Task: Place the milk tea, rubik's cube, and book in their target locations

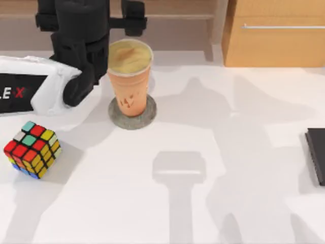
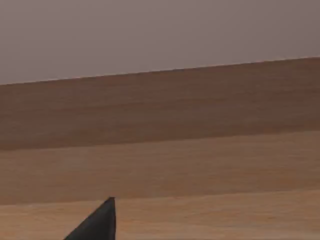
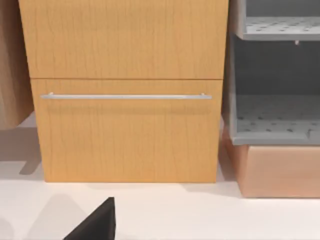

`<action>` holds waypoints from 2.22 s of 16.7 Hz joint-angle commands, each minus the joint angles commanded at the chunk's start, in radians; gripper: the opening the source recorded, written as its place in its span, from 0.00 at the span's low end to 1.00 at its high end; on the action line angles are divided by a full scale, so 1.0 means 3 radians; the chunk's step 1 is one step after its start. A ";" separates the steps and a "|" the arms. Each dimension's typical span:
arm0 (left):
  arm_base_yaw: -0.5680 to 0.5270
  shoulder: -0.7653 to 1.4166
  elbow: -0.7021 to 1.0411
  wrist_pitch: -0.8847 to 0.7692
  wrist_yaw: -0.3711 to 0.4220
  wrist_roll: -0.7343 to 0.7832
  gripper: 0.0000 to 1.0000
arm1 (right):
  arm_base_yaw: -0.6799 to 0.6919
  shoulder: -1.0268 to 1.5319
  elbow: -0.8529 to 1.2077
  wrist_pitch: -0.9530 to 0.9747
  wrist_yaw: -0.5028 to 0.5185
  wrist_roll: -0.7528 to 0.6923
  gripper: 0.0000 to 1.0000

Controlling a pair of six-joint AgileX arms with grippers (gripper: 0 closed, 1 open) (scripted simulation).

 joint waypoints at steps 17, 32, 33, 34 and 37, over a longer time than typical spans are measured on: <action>0.1174 -0.0079 0.1109 -0.5783 0.1570 0.0973 1.00 | 0.0000 0.0000 0.0000 0.0000 0.0000 0.0000 1.00; 0.1185 0.0070 0.0714 -0.5446 0.1638 0.1047 1.00 | 0.0000 0.0000 0.0000 0.0000 0.0000 0.0000 1.00; 0.1188 0.0100 0.0645 -0.5343 0.1638 0.1050 1.00 | 0.0000 0.0000 0.0000 0.0000 0.0000 0.0000 1.00; 0.1190 0.0122 0.0591 -0.5267 0.1638 0.1052 1.00 | 0.0000 0.0000 0.0000 0.0000 0.0000 0.0000 1.00; 0.1191 0.0133 0.0553 -0.5220 0.1638 0.1053 1.00 | 0.0000 0.0000 0.0000 0.0000 0.0000 0.0000 1.00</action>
